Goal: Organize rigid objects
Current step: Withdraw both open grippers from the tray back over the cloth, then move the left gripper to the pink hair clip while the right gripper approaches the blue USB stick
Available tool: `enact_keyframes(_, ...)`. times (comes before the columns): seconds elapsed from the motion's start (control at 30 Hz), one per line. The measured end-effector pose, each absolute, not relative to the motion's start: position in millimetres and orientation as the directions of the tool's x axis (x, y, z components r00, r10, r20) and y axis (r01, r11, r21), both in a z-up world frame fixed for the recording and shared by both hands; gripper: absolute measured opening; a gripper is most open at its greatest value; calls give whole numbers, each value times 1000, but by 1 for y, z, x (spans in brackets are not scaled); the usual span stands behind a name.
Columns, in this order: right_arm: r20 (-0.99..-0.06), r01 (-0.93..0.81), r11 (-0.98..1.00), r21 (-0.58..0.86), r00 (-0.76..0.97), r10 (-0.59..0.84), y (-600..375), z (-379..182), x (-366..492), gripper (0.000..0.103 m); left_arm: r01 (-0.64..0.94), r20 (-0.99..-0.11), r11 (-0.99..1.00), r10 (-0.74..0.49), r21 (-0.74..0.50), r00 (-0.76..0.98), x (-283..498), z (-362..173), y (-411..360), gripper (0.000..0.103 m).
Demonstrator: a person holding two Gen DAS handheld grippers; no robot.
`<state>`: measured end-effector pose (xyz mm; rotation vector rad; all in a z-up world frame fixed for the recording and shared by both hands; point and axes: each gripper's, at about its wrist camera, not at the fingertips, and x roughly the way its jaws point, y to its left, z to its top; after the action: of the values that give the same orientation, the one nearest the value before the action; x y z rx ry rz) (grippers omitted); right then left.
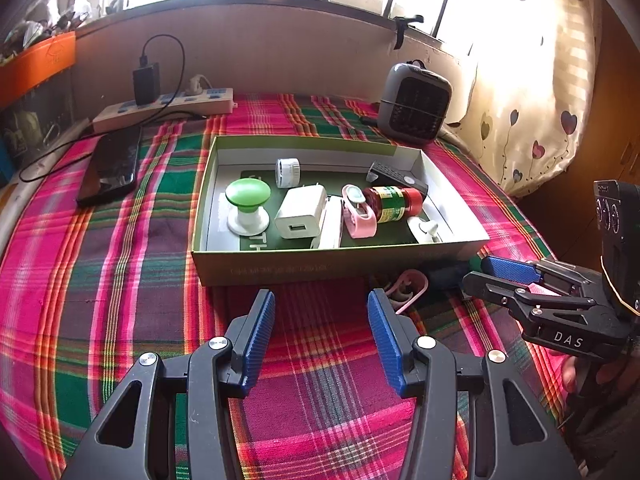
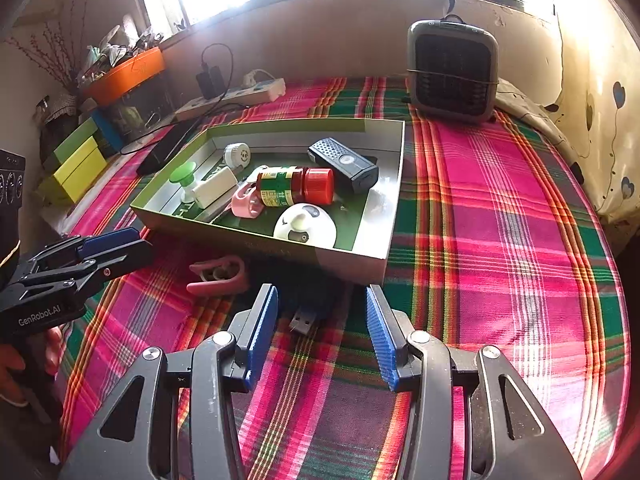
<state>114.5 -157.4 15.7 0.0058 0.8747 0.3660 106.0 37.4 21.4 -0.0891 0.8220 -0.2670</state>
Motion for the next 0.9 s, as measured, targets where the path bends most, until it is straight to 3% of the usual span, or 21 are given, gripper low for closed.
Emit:
enact_keyframes(0.7, -773, -441, 887, 140, 510, 376, -135, 7, 105, 46, 260, -719, 936, -351, -240, 600, 108, 13, 32, 48)
enact_keyframes(0.9, -772, -424, 902, 74, 548, 321, -136, 10, 112, 46, 269, -724, 930, -364, -250, 586, 111, 11, 31, 48)
